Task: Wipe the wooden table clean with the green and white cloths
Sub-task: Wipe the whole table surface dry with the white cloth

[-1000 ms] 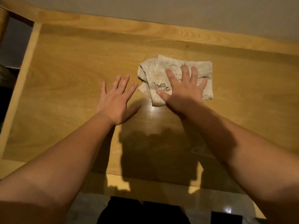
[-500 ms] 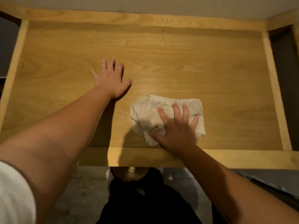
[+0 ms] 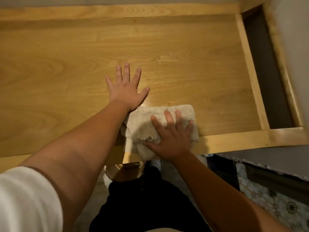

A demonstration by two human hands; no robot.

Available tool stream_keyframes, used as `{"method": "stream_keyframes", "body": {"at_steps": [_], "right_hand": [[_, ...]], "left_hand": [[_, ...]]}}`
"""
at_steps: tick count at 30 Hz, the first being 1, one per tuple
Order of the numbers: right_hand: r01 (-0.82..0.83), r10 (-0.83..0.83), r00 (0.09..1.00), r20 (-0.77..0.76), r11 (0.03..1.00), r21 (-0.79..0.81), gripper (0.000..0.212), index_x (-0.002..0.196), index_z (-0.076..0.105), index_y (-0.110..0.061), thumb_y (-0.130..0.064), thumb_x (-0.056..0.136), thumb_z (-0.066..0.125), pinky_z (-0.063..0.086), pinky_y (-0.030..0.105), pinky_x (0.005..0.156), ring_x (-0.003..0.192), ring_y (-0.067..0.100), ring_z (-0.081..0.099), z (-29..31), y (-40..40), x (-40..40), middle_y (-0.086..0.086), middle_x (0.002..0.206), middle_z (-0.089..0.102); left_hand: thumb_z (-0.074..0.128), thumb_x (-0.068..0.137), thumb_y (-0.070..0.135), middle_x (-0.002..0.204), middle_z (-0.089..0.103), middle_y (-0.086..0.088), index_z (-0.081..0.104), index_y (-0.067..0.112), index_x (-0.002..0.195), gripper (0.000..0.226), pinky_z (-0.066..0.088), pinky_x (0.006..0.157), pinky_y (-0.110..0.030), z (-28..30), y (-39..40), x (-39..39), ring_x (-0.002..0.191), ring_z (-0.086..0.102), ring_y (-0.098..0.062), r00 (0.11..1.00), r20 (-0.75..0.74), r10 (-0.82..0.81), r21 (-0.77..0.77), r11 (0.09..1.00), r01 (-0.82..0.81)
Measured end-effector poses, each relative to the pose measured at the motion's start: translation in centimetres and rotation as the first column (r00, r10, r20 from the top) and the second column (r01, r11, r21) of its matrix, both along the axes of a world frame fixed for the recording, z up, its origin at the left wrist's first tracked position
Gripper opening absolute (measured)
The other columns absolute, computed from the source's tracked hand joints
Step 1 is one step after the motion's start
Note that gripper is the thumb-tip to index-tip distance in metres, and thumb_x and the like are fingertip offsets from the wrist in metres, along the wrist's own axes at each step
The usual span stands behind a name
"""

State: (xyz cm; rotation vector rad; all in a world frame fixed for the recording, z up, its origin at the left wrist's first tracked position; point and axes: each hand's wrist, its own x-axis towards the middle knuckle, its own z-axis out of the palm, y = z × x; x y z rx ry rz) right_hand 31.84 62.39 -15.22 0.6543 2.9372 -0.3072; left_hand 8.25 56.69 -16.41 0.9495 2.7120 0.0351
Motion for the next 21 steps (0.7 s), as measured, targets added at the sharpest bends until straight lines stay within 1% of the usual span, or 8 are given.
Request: {"method": "stream_keyframes", "body": {"at_steps": [3, 6, 9, 11, 13, 17, 18, 21], "right_hand": [[0.044, -0.044, 0.999, 0.023, 0.999, -0.016, 0.088, 0.149, 0.025, -0.048, -0.092, 0.073, 0.029, 0.013, 0.078, 0.103, 0.149, 0.041, 0.011, 0.0, 1.2, -1.8, 0.004, 0.161, 0.023], [0.092, -0.092, 0.996, -0.02, 0.995, 0.026, 0.086, 0.147, 0.034, -0.046, -0.091, 0.073, 0.033, 0.017, 0.076, 0.103, 0.147, 0.041, 0.018, 0.2, 3.7, -5.1, 0.007, 0.16, 0.03], [0.134, -0.133, 0.991, -0.031, 0.99, 0.036, 0.082, 0.147, 0.033, -0.049, -0.088, 0.076, 0.034, 0.011, 0.075, 0.107, 0.149, 0.037, 0.013, -0.1, 7.4, -9.5, 0.003, 0.162, 0.026], [0.129, -0.129, 0.992, -0.006, 0.992, 0.006, 0.08, 0.147, 0.025, -0.053, -0.087, 0.075, 0.033, 0.005, 0.075, 0.108, 0.151, 0.034, 0.005, -0.7, 9.9, -12.6, -0.001, 0.164, 0.019], [0.117, -0.117, 0.993, 0.026, 0.993, -0.004, 0.082, 0.148, 0.017, -0.054, -0.087, 0.074, 0.028, -0.001, 0.074, 0.107, 0.151, 0.033, -0.001, -1.1, 12.1, -15.8, -0.003, 0.165, 0.013], [0.114, -0.115, 0.993, 0.026, 0.993, 0.022, 0.084, 0.15, 0.01, -0.053, -0.091, 0.075, 0.017, -0.002, 0.075, 0.105, 0.151, 0.035, -0.003, -1.5, 16.0, -22.6, -0.002, 0.166, 0.009], [0.111, -0.111, 0.994, 0.016, 0.994, 0.023, 0.084, 0.15, 0.01, -0.053, -0.091, 0.075, 0.016, -0.001, 0.076, 0.105, 0.151, 0.035, -0.002, -1.6, 16.8, -24.3, -0.001, 0.166, 0.01], [0.103, -0.103, 0.995, 0.002, 0.995, 0.016, 0.085, 0.149, 0.011, -0.052, -0.092, 0.074, 0.014, 0.001, 0.077, 0.104, 0.151, 0.036, -0.001, -1.8, 19.2, -29.2, -0.001, 0.165, 0.01]], "left_hand": [[0.011, 0.087, 0.08, 0.169, -0.007, -0.006, 0.001, 0.042, 0.158, 0.081, 0.0, 0.113, -0.072, 0.2, -0.1, -0.2, 0.154, -0.009, -0.034, 1.0, 0.024, -0.001, 0.001, 1.0, 0.001], [0.011, 0.091, 0.073, 0.169, -0.009, -0.004, 0.001, 0.043, 0.158, 0.074, -0.001, 0.114, -0.07, 0.3, -0.1, -0.5, 0.154, -0.011, -0.032, 0.999, 0.045, 0.002, 0.003, 1.0, -0.002], [0.011, 0.096, 0.065, 0.169, -0.009, -0.004, 0.0, 0.042, 0.158, 0.067, 0.001, 0.115, -0.069, 0.2, -0.1, -0.6, 0.154, -0.011, -0.031, 1.0, 0.028, 0.006, -0.003, 1.0, -0.006], [0.027, 0.099, 0.057, 0.169, -0.01, -0.005, -0.004, 0.041, 0.158, 0.069, 0.002, 0.116, -0.069, 0.0, 0.0, -0.6, 0.154, -0.012, -0.032, 1.0, 0.018, -0.008, -0.043, 0.999, 0.008], [0.044, 0.093, 0.048, 0.169, -0.012, -0.005, -0.001, 0.04, 0.158, 0.079, 0.003, 0.116, -0.069, 0.0, 0.1, -0.6, 0.154, -0.013, -0.033, 0.999, 0.032, 0.009, -0.07, 0.998, -0.007], [0.03, 0.092, 0.065, 0.169, -0.002, -0.006, 0.031, 0.042, 0.149, 0.061, 0.003, 0.114, -0.069, 0.6, 0.3, -0.3, 0.154, -0.007, -0.033, 1.0, 0.017, 0.022, 0.022, 1.0, -0.022], [0.028, 0.092, 0.07, 0.169, -0.001, -0.006, 0.034, 0.043, 0.148, 0.063, 0.003, 0.114, -0.069, 0.6, 0.4, -0.4, 0.155, -0.007, -0.033, 0.999, 0.02, 0.026, 0.026, 0.999, -0.026], [0.02, 0.089, 0.077, 0.169, -0.01, -0.001, 0.011, 0.044, 0.156, 0.075, 0.0, 0.115, -0.068, 0.2, 0.3, -0.7, 0.154, -0.014, -0.03, 0.999, 0.034, 0.033, -0.035, 0.999, -0.032]]}}
